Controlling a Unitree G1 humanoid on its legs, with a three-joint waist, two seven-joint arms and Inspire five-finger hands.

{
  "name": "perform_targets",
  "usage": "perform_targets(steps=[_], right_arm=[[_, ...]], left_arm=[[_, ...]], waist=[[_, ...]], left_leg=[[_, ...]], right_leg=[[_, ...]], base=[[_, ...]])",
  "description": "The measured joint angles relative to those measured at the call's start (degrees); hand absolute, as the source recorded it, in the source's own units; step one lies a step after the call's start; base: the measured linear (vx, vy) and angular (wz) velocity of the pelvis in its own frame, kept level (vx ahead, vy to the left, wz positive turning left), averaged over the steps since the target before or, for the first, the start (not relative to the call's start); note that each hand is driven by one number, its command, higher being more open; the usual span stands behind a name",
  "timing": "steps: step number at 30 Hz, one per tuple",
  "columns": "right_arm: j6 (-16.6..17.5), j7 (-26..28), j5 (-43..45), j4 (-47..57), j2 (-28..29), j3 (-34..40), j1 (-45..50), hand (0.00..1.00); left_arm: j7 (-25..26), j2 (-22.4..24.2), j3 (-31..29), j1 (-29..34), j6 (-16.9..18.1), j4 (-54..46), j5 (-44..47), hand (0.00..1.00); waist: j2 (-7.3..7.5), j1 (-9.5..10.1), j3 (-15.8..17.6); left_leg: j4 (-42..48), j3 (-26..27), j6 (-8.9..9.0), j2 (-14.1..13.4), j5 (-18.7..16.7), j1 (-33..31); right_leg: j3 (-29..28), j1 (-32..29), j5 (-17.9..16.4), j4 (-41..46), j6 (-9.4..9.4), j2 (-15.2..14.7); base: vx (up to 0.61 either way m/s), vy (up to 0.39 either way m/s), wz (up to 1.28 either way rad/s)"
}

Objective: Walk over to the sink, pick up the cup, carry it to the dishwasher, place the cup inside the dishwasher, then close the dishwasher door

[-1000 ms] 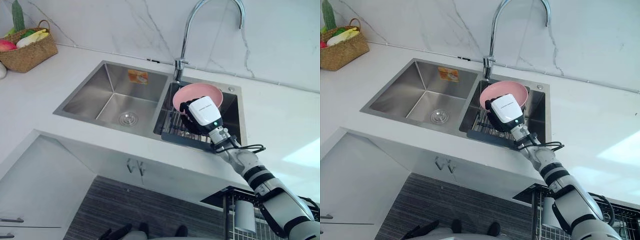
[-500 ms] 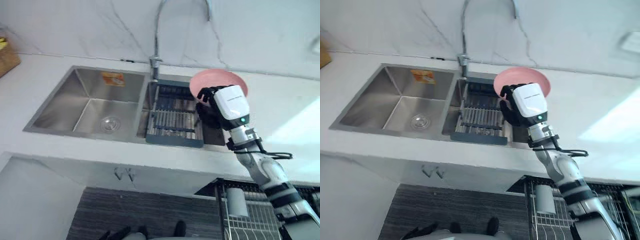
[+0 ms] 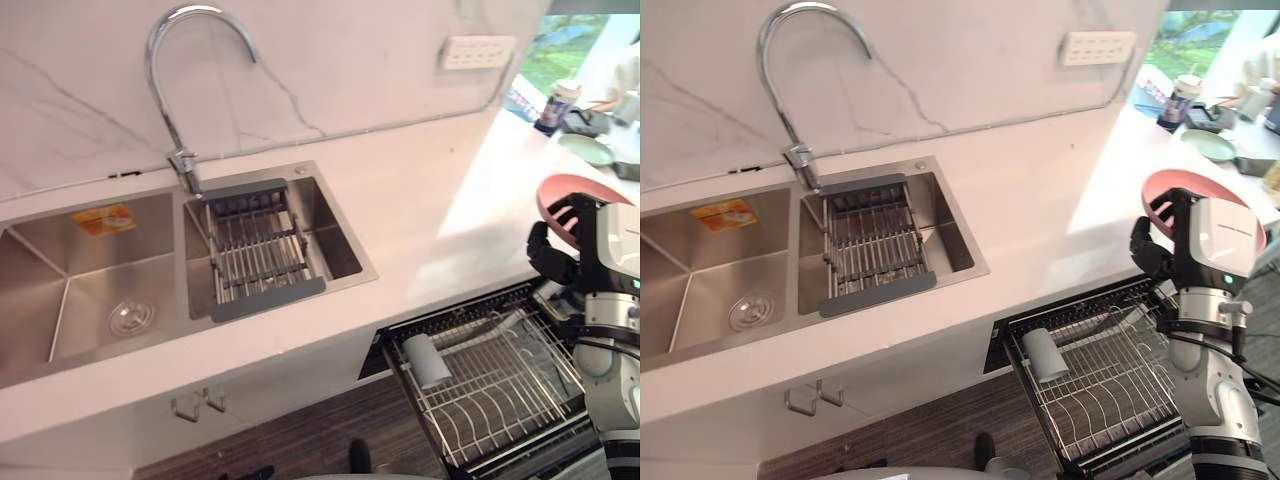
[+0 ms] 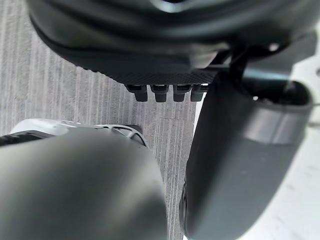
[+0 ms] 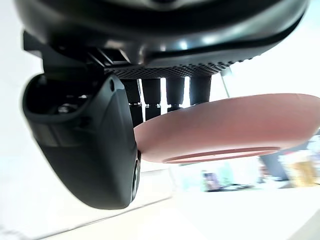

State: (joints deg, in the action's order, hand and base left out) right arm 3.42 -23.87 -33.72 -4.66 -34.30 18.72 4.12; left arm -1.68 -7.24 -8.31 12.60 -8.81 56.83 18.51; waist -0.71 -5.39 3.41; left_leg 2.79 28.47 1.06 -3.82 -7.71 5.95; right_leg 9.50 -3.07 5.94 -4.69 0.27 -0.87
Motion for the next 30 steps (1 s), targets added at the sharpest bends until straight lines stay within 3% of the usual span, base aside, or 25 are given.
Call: perform_targets(steps=[1, 7, 10, 14, 18, 24, 30], right_arm=[[0.06, -0.57, 1.69, -1.06, 2.04, 1.24, 0.02, 0.0], [-2.57, -2.77, 7.77, -2.42, 13.84, 7.42, 4.31, 0.0], [-3.26, -4.79, 7.7, -4.27, 20.3, 6.87, 6.3, 0.0], [-4.22, -6.22, 7.71, -5.88, 24.69, 4.11, 6.72, 0.0], [-4.37, -6.42, 7.56, -5.88, 26.43, 0.5, 7.1, 0.0], [-4.37, -6.45, 7.03, -6.84, 28.08, -3.42, 6.93, 0.0], [-5.52, -7.7, 7.21, -16.48, 27.74, -6.68, 4.92, 0.0]], left_arm=[[0.59, -0.06, 0.01, -0.01, -0.22, 0.0, 0.6, 1.0], [1.77, -0.51, 1.36, -0.62, -0.92, -0.02, 0.85, 1.0], [1.81, -0.58, 1.2, -0.71, -0.26, -0.22, 1.77, 1.0], [3.16, 0.16, 0.85, -0.73, 0.05, -0.67, 5.15, 1.0], [3.05, 0.62, 0.83, -0.69, 1.37, -1.17, 3.55, 1.0], [2.99, 0.69, 0.91, -0.75, 2.86, -1.18, 2.68, 1.0], [2.62, 0.99, 2.15, -3.03, 2.85, -1.26, 2.91, 1.0]], waist=[[0.04, 0.23, 0.05], [-0.01, -0.15, 0.06], [-0.17, 0.06, 0.19], [-0.5, 1.9, 0.45], [-0.89, 3.25, 1.04], [-1.54, 3.41, 2.82], [-3.35, 4.34, 4.97]], left_leg=[[0.6, 1.58, 0.16, -0.45, -0.29, -0.37], [4.08, 2.73, 1.15, -2.51, -1.66, -3.4], [5.58, 2.03, 1.71, -3.67, -1.99, -4.85], [5.28, 1.67, 2.14, -4.09, -1.91, -4.47], [4.71, 1.01, 2.21, -3.85, -1.91, -4.12], [3.42, 0.55, 2.2, -3.23, -1.9, -3.7], [3.34, -1.23, 2.18, -2.84, -1.86, -4.95]], right_leg=[[3.46, -0.63, 0.1, 0.25, 0.13, -0.75], [8.88, -4.2, -0.31, 3.59, -0.98, -1.49], [11.74, -4.67, -0.31, 3.13, -1.14, -1.32], [12.4, -3.34, 0.42, 1.2, -1.01, -0.58], [13.0, -2.15, 1.06, -0.33, -1.02, -0.42], [13.5, -1.99, 1.22, -0.18, -1.21, -0.72], [15.36, -2.41, 1.09, -0.19, -1.02, -1.33]], base=[[-0.06, -0.005, -0.67], [-0.02, -0.019, -0.17], [0.02, -0.011, 0.08], [0.03, 0.025, 0.06], [0.04, 0.075, 0.1], [0.04, 0.107, 0.04], [0.0, 0.096, 0.13]])
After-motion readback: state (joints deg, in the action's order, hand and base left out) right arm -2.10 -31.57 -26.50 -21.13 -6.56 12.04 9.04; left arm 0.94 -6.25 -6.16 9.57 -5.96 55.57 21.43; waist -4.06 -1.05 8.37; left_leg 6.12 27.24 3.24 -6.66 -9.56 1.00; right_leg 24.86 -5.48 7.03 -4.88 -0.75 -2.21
